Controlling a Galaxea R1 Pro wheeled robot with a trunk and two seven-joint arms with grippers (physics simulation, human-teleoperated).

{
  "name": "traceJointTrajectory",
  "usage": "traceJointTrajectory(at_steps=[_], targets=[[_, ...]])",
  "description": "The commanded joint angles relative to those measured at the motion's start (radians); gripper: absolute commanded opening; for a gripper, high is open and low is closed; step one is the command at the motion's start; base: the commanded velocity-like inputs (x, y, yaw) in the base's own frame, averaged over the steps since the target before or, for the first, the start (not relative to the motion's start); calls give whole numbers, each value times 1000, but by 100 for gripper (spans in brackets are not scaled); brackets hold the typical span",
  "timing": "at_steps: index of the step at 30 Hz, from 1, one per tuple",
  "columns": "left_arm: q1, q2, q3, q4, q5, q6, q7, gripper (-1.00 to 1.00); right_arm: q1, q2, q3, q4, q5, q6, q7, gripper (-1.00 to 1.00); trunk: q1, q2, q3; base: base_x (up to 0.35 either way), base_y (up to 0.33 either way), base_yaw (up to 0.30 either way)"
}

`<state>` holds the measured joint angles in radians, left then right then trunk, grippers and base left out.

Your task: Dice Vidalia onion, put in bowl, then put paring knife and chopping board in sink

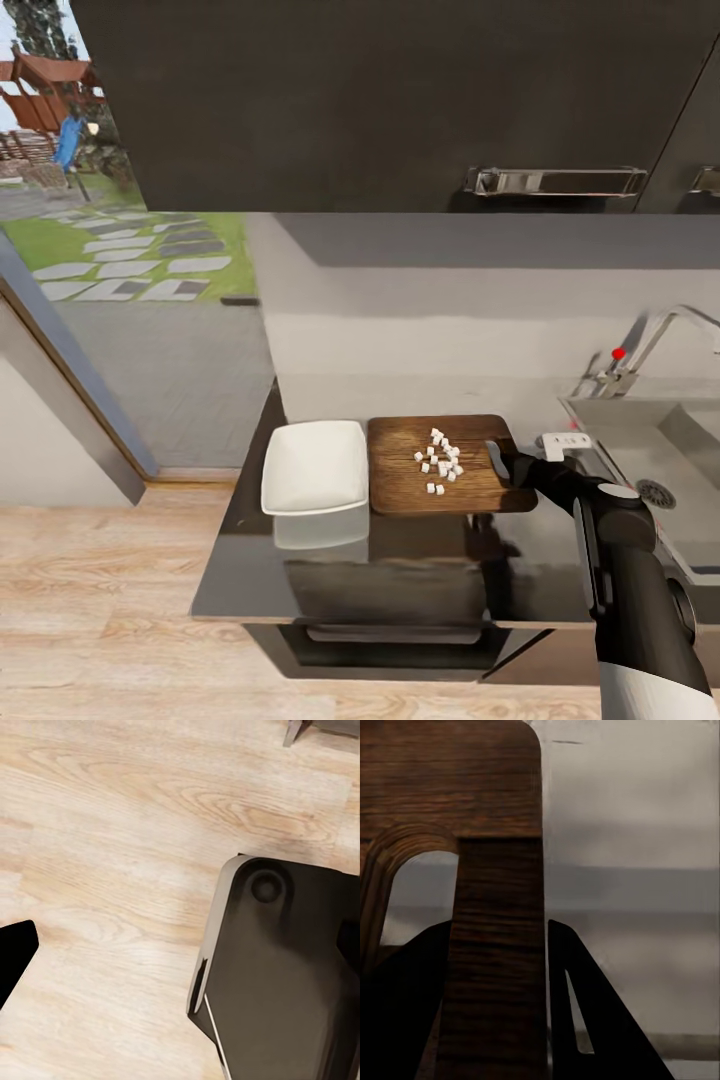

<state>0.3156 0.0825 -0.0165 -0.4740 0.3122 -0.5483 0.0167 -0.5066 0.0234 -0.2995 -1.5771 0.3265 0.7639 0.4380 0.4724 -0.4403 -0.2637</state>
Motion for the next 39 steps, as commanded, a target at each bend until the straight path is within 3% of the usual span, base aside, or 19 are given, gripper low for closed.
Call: traceJointTrajectory(at_steps=[1,11,22,35,39], targets=[[0,0,-2,-2,2,-1,2,100,-1,1,-2,-1,10,3,10,-100,1,-2,0,0,136,0],[0,-4,-2,-2,2,-1,2,100,-1,1,-2,-1,10,3,10,-100,1,-2,16,0,39,0],[0,-4,-2,-2,2,-1,2,100,-1,1,-1,-1,10,3,10,-100,1,-2,33,6,205,0],[0,-4,-2,-2,2,-1,2,100,-1,1,-1,-1,11,3,10,-100,1,-2,54,142,219,0],[0,-4,-2,-2,1,-1,2,100,-1,1,-1,0,36,3,10,-100,1,-2,60,125,240,0]])
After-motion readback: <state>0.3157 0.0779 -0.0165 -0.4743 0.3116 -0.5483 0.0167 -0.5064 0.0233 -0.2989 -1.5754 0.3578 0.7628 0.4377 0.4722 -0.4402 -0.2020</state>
